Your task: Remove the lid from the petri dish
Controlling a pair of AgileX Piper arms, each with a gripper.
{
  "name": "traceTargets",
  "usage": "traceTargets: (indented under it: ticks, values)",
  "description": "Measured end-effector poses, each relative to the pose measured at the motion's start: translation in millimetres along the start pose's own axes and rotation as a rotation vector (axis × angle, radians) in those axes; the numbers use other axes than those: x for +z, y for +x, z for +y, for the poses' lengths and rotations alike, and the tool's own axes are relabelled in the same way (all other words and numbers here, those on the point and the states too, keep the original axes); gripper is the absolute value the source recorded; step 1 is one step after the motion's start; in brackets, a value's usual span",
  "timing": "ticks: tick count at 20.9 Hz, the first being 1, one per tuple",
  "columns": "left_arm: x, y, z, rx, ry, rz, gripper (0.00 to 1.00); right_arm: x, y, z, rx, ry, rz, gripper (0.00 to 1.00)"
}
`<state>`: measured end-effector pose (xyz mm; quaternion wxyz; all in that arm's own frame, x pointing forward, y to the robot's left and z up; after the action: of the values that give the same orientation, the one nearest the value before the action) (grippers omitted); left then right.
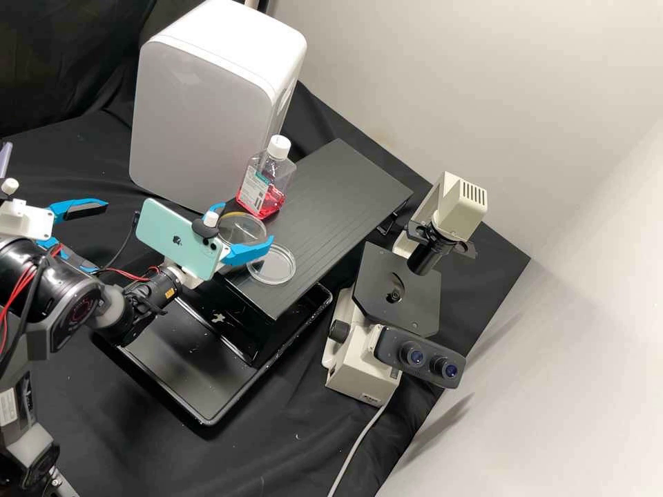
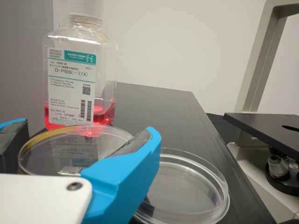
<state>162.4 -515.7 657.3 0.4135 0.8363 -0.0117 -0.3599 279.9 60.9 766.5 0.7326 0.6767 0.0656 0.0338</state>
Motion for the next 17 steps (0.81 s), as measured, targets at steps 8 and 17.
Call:
traceTargets:
  ticks: [8, 17]
  values:
    - [0.0, 0.0, 0.0, 0.0, 0.0, 0.0, 1.0, -1.6, -0.2, -1.3, -0.005, 0.0, 0.006, 1.0]
    - [0.0, 0.0, 0.0, 0.0, 0.0, 0.0, 1.0, -0.8, 0.1, -2.3, -0.008, -0.021, 0.003, 1.0]
